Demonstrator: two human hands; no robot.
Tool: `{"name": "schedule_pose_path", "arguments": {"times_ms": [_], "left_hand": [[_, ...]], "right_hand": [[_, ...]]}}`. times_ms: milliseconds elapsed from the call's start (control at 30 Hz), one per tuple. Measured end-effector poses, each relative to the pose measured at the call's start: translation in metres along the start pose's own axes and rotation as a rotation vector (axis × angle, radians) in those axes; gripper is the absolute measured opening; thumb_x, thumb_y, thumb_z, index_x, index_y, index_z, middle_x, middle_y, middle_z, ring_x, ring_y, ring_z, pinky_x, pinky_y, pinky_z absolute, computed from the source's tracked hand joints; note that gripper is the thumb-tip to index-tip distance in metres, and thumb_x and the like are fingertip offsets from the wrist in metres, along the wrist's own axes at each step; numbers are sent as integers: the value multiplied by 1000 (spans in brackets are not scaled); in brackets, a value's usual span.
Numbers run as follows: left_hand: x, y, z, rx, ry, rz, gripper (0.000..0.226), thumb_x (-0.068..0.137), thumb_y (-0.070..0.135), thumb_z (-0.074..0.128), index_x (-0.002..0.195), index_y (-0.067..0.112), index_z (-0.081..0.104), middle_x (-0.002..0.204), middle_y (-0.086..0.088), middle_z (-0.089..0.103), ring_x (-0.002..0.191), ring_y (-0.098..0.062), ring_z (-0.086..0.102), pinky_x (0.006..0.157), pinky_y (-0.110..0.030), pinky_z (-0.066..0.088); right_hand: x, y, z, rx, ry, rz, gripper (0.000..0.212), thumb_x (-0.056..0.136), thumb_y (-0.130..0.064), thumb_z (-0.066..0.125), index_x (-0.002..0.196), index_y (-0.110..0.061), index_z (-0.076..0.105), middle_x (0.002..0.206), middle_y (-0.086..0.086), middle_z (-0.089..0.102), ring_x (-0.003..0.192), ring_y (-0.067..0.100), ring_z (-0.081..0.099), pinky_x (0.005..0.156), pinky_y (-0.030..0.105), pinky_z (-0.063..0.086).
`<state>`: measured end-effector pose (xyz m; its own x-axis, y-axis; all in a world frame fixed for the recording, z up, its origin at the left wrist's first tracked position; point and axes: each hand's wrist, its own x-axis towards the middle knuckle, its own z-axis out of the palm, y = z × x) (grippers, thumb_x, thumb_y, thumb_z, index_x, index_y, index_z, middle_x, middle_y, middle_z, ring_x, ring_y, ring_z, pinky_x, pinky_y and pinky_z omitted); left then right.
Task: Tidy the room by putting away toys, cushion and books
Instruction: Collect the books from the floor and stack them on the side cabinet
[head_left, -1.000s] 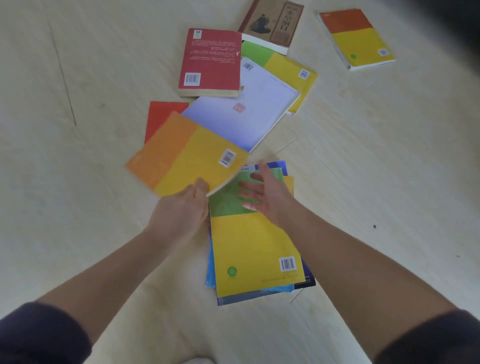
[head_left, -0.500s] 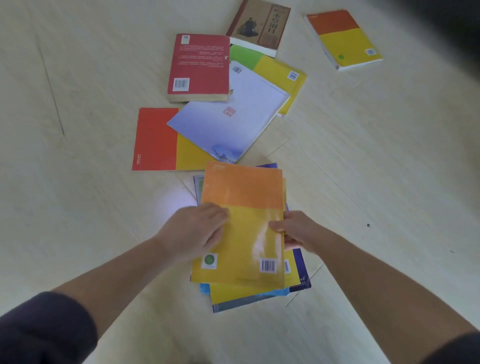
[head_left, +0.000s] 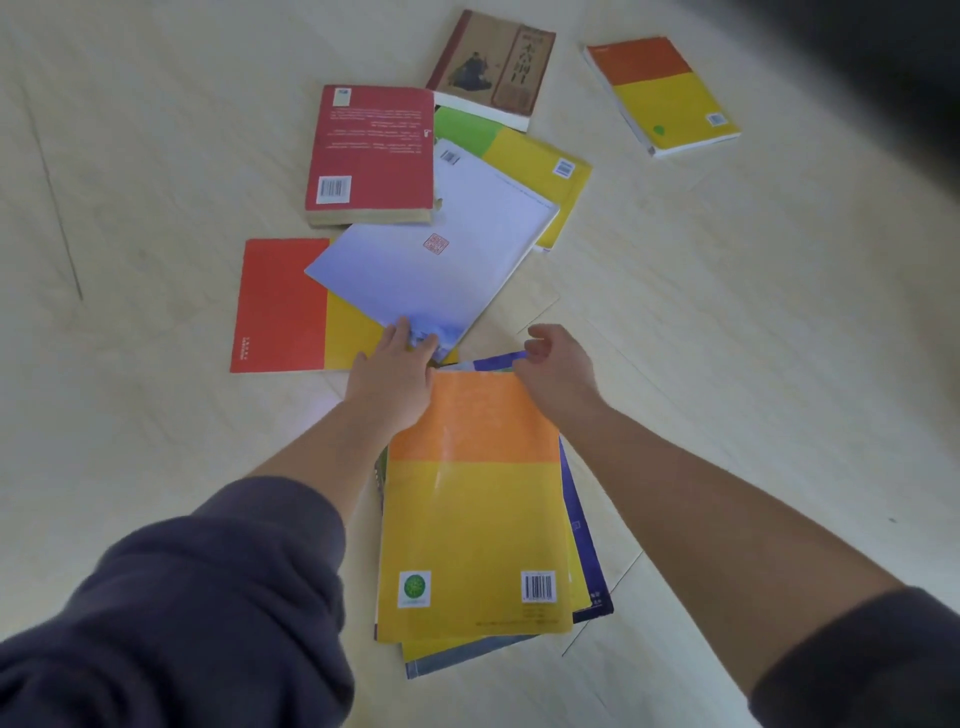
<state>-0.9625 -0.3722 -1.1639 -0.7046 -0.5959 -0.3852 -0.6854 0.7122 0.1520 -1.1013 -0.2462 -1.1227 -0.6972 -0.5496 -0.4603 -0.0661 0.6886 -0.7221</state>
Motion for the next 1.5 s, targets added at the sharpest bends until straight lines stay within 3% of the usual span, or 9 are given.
{"name": "schedule_pose_path", "arguments": {"times_ms": [200, 433, 533, 667, 833, 933, 1067, 1267, 1500], "left_hand": [[1, -8, -8, 111, 46, 44, 46, 102, 29, 24, 149, 30, 23, 159, -6, 13, 141, -20, 29, 93, -39, 40], [2, -12, -7, 108, 28, 65, 47, 103, 28, 24, 149, 29, 20, 160, -6, 8, 145, -17, 20, 100, -41, 37], [1, -12, -3, 93, 36, 69, 47, 102, 27, 25, 149, 29, 19, 160, -7, 7, 145, -19, 18, 104, -45, 34], [0, -15, -1, 81, 2, 69, 49, 103, 28, 24, 151, 29, 14, 161, -6, 1, 148, -20, 8, 109, -48, 28], [0, -21, -3, 26, -79, 92, 50, 103, 29, 23, 152, 31, 10, 161, -2, -8, 148, -17, -1, 113, -52, 20], [-1, -27, -1, -99, -50, 105, 49, 103, 29, 28, 151, 28, 17, 161, 1, -2, 148, -18, 9, 114, -50, 20], [-22, -24, 6, -347, 342, 184, 43, 96, 16, 46, 139, 18, 43, 152, -1, 32, 131, -23, 42, 107, -46, 36], [-24, -30, -14, -835, 634, -84, 41, 99, 16, 38, 138, 4, 42, 143, -14, 42, 135, -25, 36, 113, -36, 27], [-51, -20, -5, -820, 211, -467, 43, 99, 20, 41, 136, -2, 44, 138, -21, 47, 127, -35, 44, 99, -39, 36]], "right_hand": [[31, -23, 30, 508, -62, 298, 72, 90, -6, 57, 153, -17, 24, 124, 7, 49, 90, 16, 60, 99, 39, 48], [56, -30, 60, 683, -45, 379, 71, 88, -2, 60, 150, -20, 30, 124, 7, 60, 106, 21, 61, 91, 37, 54], [64, -27, 63, 705, -30, 402, 37, 83, -1, 61, 107, -29, 54, 89, 7, 59, 56, 16, 47, 52, 25, 44], [74, -30, 66, 564, -33, 380, 22, 84, -7, 57, 64, -13, 50, 66, 8, 39, 50, 18, 30, 51, 29, 25], [87, -39, 76, 214, -95, 376, 24, 92, -24, 53, 71, -16, 47, 74, 3, 49, 75, 24, 50, 75, 34, 49], [85, -36, 80, 204, -25, 313, 7, 89, -14, 49, 88, -8, 53, 70, 6, 47, 65, 24, 46, 60, 30, 41], [70, -39, 69, 336, 83, 245, 20, 78, -13, 37, 95, -16, 47, 82, 7, 57, 73, 29, 60, 69, 41, 56], [39, -38, 8, 489, 3, 228, 22, 93, -7, 38, 110, -16, 48, 86, 10, 56, 66, 25, 54, 49, 26, 44], [-50, 52, -29, 170, -254, 287, 17, 102, -15, 41, 118, -14, 46, 93, 15, 63, 57, 24, 63, 49, 30, 55]]}}
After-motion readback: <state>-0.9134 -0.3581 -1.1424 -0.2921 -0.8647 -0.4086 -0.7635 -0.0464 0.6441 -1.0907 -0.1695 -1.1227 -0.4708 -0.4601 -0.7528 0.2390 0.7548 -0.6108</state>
